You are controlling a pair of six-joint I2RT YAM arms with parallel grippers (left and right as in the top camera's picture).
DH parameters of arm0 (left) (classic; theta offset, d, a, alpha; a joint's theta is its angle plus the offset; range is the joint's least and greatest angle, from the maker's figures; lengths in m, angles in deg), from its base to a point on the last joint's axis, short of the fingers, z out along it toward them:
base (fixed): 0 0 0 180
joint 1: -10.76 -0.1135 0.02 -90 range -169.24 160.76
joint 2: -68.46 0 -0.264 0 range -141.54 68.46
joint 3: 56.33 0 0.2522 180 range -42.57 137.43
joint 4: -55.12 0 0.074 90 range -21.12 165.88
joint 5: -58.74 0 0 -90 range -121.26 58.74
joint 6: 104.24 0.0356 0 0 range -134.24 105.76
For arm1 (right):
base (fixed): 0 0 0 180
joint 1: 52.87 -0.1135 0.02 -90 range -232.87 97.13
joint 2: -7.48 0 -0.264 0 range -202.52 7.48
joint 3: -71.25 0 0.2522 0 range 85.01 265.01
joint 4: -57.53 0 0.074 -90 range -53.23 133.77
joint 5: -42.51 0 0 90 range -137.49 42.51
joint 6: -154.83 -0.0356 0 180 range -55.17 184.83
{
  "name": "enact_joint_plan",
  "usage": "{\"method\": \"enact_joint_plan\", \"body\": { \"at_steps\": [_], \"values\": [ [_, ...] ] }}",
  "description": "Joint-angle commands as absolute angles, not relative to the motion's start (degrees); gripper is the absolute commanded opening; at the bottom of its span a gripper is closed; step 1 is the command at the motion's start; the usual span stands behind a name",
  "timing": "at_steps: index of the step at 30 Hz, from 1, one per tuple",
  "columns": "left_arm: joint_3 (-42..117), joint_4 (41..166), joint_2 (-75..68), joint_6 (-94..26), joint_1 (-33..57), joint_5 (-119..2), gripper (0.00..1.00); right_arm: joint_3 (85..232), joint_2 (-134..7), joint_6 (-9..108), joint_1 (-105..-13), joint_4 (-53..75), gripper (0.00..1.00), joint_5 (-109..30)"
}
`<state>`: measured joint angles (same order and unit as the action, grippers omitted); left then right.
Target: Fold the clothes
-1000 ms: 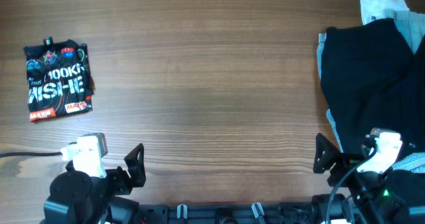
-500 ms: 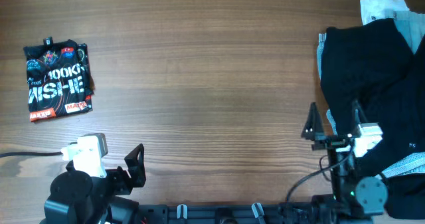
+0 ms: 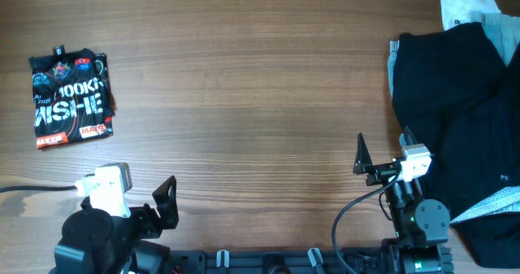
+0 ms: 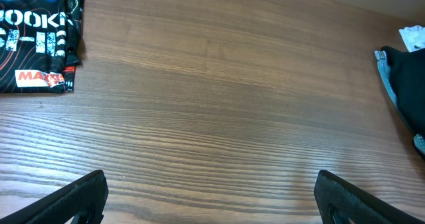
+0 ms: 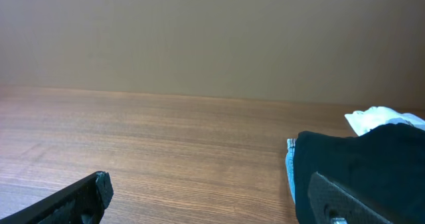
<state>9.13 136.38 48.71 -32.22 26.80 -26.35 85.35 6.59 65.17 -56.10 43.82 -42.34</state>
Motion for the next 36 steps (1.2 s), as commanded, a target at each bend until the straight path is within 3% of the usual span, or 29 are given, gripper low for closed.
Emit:
{"method": "enact_joint_plan", "body": {
  "at_steps": [1, 19, 23, 26, 31, 36],
  "values": [
    [8.96, 136.25, 49.17, -32.72, 27.06, -25.58, 1.00, 85.30, 7.27, 65.95, -56.34, 44.15, 1.00, -41.03],
    [8.96, 136.25, 49.23, -32.72, 26.64, -25.61, 1.00, 85.30, 7.27, 65.93, -56.34, 44.15, 1.00, -41.03],
    [7.23, 135.22, 50.55, -32.70, 15.82, -26.81, 1.00, 85.30, 7.27, 65.93, -56.34, 44.15, 1.00, -41.03],
    [-2.28, 116.82, 53.89, -32.72, 10.29, -26.92, 1.00, 85.30, 7.27, 65.93, -56.34, 44.15, 1.00, -41.03],
    [-23.50, 83.31, 61.78, -32.72, 10.18, -29.28, 1.00, 85.30, 7.27, 65.93, -56.34, 44.13, 1.00, -41.03],
    [-37.77, 61.52, 67.51, -32.72, 10.18, -30.39, 1.00, 85.30, 7.27, 65.95, -56.34, 44.15, 1.00, -41.03]
  ]
}}
